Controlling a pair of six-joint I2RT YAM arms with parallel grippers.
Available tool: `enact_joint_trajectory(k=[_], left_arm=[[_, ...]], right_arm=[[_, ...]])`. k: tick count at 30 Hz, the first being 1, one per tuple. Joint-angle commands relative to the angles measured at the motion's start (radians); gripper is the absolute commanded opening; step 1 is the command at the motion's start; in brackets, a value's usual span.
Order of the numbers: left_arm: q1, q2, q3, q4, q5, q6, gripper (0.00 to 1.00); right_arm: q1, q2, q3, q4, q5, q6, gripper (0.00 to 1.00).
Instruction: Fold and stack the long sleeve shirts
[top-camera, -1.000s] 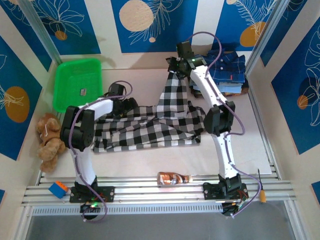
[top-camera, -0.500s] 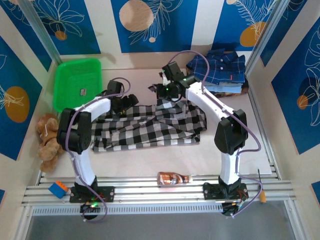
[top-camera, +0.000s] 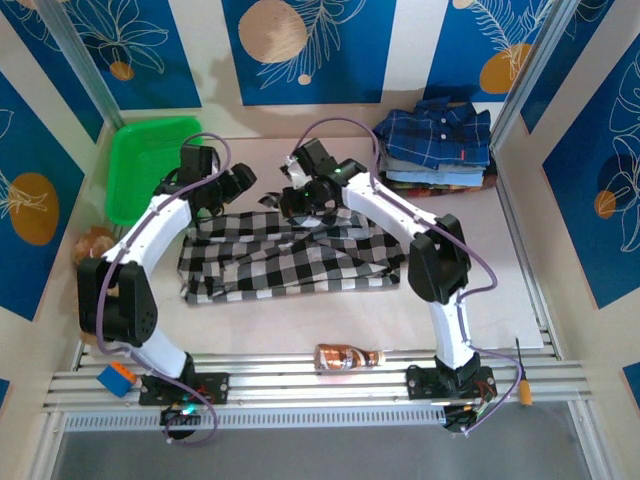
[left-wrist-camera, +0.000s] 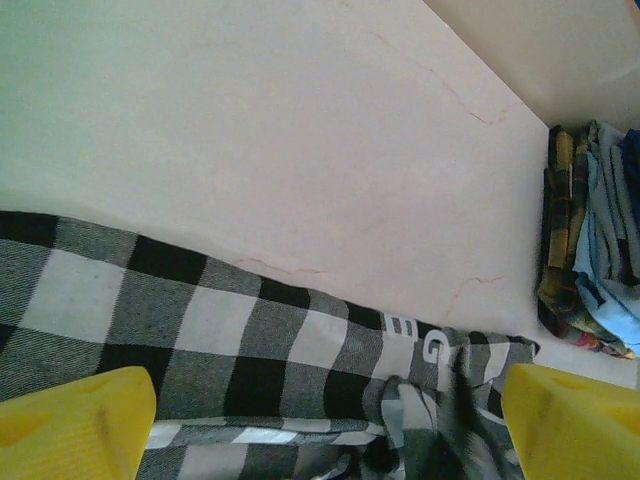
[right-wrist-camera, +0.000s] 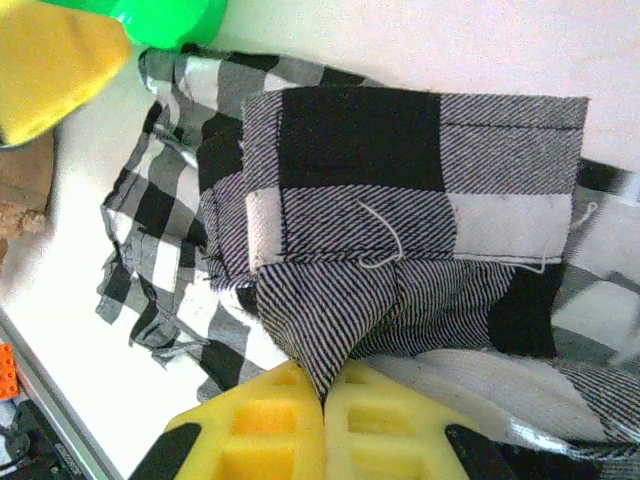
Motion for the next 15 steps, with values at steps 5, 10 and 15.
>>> enact_joint_trajectory(k=[5, 10, 15], left_arm=[[0.008, -0.086, -0.088, -0.08, -0.054, 0.041, 0.9], [0.009, -0.121, -0.127, -0.085, -0.059, 0.054, 0.9], [0.009, -0.152, -0.182, -0.095, -0.072, 0.055, 0.9]], right_arm=[[0.017, 0.131, 0.183, -0.061, -0.087, -0.039, 0.02], [0.025, 0.132, 0.208, -0.114, -0.063, -0.051, 0.01], [0.044, 0.026, 0.161, -0.194, -0.088, -0.09, 0.02]])
